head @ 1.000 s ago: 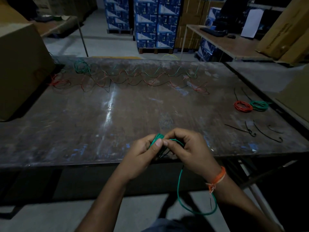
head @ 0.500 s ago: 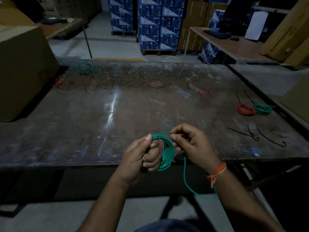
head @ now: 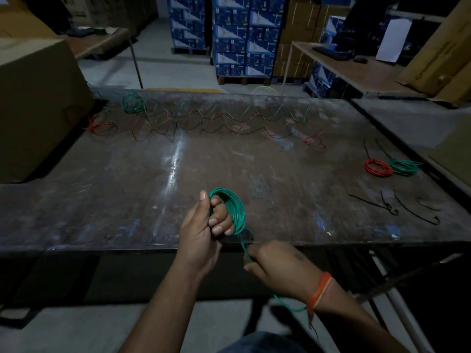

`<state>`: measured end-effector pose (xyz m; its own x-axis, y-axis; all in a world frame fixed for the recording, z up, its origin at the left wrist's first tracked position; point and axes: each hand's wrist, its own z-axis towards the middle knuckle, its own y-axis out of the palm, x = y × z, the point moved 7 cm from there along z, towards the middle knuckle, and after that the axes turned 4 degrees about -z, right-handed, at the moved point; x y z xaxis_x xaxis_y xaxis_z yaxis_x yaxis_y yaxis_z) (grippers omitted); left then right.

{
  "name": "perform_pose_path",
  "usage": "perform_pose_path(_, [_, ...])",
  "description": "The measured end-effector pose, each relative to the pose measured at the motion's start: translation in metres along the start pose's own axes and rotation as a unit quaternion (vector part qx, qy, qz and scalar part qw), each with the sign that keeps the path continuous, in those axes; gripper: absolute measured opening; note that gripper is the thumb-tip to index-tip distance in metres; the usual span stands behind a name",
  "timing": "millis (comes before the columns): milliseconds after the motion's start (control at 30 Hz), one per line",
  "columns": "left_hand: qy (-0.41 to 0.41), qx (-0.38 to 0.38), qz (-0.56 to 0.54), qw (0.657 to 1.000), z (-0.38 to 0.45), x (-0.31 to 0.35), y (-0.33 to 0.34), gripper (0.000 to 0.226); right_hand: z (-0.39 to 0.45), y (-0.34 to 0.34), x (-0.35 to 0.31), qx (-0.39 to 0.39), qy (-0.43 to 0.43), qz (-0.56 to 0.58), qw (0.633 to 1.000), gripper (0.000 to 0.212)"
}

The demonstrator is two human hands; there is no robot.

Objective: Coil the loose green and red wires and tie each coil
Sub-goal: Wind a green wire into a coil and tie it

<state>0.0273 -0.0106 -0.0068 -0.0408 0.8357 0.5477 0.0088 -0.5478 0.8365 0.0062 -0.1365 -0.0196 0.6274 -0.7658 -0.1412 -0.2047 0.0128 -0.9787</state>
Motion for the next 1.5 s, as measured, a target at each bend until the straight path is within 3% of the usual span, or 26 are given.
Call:
perform_pose_path(200, [0.099,0.045,0.208,0.972,-0.004,0.014,-0.006,0.030,-0.022,-0.020,-0.039,-0.053,-0.121,0.046,0.990,0.025])
perform_pose_path(467, [0.122,-0.021,0.391,0.912,-0.008,0.009,0.000,0.040,-0.031,-0.074,-0.041,0.061,-0.157,0.081,0.982,0.019])
perform_pose_path(600, [0.133,-0.054,0.448,0.882,-0.016,0.008,0.004,0.031,-0.035,-0.098,-0.033,0.129,-0.166,0.135,0.968,0.015])
perform_pose_path(800, [0.131,-0.084,0.424,0.892,-0.022,0.011,0.012,0.045,-0.035,-0.115,0.002,0.230,-0.117,-0.012,0.966,0.016])
perform_pose_path(933, [0.073,-0.128,0.402,0.904,-0.024,0.002,0.015,0.042,-0.030,-0.120,0.019,0.271,-0.014,-0.014,0.963,0.011])
perform_pose_path(1000, [0.058,-0.144,0.420,0.894,-0.026,-0.004,0.017,0.042,-0.031,-0.124,0.015,0.297,-0.046,-0.033,0.953,0.008])
perform_pose_path(1067, [0.051,-0.144,0.426,0.892,-0.027,-0.007,0.019,0.041,-0.036,-0.126,0.015,0.345,-0.064,-0.026,0.936,0.009])
perform_pose_path(1167, [0.039,-0.139,0.374,0.916,-0.028,-0.008,0.024,0.046,-0.036,-0.127,0.020,0.386,-0.048,0.049,0.920,0.011])
perform_pose_path(1500, [0.042,-0.098,0.260,0.960,-0.027,-0.002,0.026,0.038,-0.037,-0.118,0.011,0.405,-0.036,0.186,0.895,0.013])
